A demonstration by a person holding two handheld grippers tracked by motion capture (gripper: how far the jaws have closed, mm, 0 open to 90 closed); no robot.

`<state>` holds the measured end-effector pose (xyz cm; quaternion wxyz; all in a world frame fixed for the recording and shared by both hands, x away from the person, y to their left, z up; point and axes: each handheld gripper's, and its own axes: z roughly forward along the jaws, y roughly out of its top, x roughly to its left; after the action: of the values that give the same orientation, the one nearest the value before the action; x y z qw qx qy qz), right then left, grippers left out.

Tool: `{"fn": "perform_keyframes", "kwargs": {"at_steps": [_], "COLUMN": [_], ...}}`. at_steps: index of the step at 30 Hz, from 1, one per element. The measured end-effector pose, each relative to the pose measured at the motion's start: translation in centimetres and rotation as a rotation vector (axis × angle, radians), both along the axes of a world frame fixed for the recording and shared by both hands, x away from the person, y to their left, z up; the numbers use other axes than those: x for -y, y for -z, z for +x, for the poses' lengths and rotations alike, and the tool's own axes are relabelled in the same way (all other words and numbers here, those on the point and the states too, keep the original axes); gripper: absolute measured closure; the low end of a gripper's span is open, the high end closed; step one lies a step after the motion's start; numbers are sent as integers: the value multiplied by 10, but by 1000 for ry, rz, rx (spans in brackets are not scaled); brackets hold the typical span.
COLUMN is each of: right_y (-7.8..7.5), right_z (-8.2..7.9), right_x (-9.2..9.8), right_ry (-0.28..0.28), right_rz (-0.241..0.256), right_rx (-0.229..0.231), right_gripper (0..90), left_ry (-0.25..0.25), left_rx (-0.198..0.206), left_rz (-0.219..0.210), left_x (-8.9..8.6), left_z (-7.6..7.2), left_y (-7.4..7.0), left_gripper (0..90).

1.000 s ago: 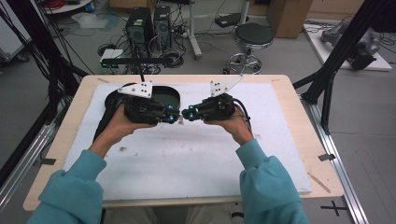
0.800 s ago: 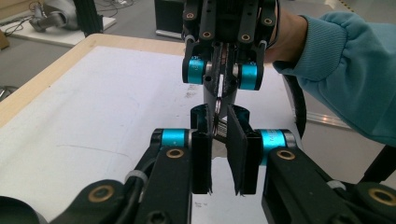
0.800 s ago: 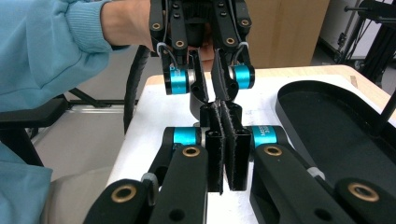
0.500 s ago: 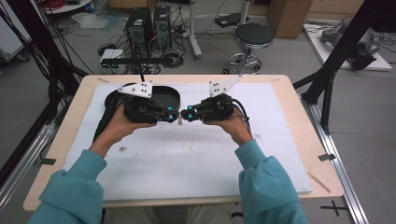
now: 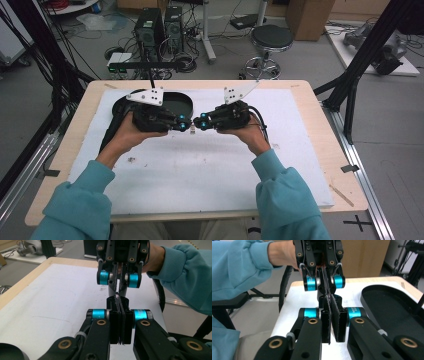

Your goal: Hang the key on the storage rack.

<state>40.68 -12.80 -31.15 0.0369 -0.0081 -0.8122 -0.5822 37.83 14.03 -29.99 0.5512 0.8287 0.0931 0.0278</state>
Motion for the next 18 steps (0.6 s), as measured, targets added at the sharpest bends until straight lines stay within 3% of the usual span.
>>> {"fn": "perform_keyframes", "kwargs": {"at_steps": [2,3,7,8,18], "right_y": [0,0,0,0,9], "right_z": [1,1,-1,-2,-18], "right_x": [1,1,3,4,44], "right_ry": [6,34,194,231,403], "right_rz": [34,43,41,43,65], "right_rx": [-12,-26,19,13,55], "right_gripper": [602,475,54,6,4], "left_ry": [-2,-5,-28,-32,-136], "left_rx": [4,13,23,24,24], "left_rz": [20,26,16,16,28], "left_x": [0,0,-1,-2,-22], "left_z": [0,1,0,0,8], "left_y": [1,1,0,-1,-17], "left_gripper": [884,884,884,884,884]}}
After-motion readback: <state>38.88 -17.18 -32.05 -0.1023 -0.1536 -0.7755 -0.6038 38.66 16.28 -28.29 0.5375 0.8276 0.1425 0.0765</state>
